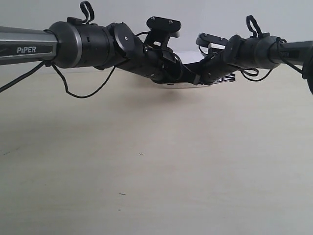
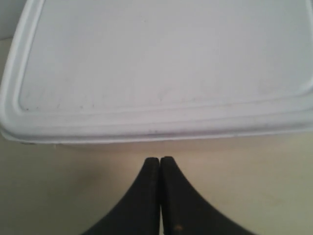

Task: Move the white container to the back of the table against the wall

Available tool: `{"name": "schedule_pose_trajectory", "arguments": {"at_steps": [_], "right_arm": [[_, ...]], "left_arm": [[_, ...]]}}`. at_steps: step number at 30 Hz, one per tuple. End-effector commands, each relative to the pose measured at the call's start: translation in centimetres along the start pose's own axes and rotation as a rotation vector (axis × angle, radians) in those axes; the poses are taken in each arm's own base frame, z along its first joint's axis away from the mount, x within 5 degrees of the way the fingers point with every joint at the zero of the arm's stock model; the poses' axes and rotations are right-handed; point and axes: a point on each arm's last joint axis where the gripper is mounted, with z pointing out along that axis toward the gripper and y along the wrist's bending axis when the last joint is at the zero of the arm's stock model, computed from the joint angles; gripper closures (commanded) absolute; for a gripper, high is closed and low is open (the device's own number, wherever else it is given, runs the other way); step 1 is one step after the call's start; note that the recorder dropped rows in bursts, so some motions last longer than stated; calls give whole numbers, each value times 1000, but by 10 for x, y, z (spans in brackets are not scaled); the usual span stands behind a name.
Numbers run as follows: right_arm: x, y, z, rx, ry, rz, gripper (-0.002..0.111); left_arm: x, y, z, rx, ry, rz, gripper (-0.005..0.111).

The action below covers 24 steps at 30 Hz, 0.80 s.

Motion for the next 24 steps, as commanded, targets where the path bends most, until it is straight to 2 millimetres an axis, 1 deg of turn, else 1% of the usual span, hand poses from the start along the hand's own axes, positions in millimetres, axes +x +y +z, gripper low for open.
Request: {"name": "schedule_pose_trajectory", "arguments": {"at_steps": [1,4,7,10,16,19,24], "right_arm": [[-3,3,-8,-8,40,-15,108],[-7,6,-16,-15,57,-20,108],[-17,12,-31,-27,42,-64,108],[-27,19,-50,-36,37,-98,108],[-38,31,-85,-61,87,-153,108],[-45,37,-106,-73,83,-177,108],[-60,50,-149,-97,59,-210,108]], "left_arm": [[-2,-5,-6,26,21,13,107],[-2,-6,-7,31,27,14,107],[-7,-7,-12,32,15,16,107],[-14,-9,-20,36,-2,21,107],[-34,-15,-45,42,-56,34,107],[-41,-18,-56,57,-61,41,107],[-55,-24,-79,66,-102,54,107]]}}
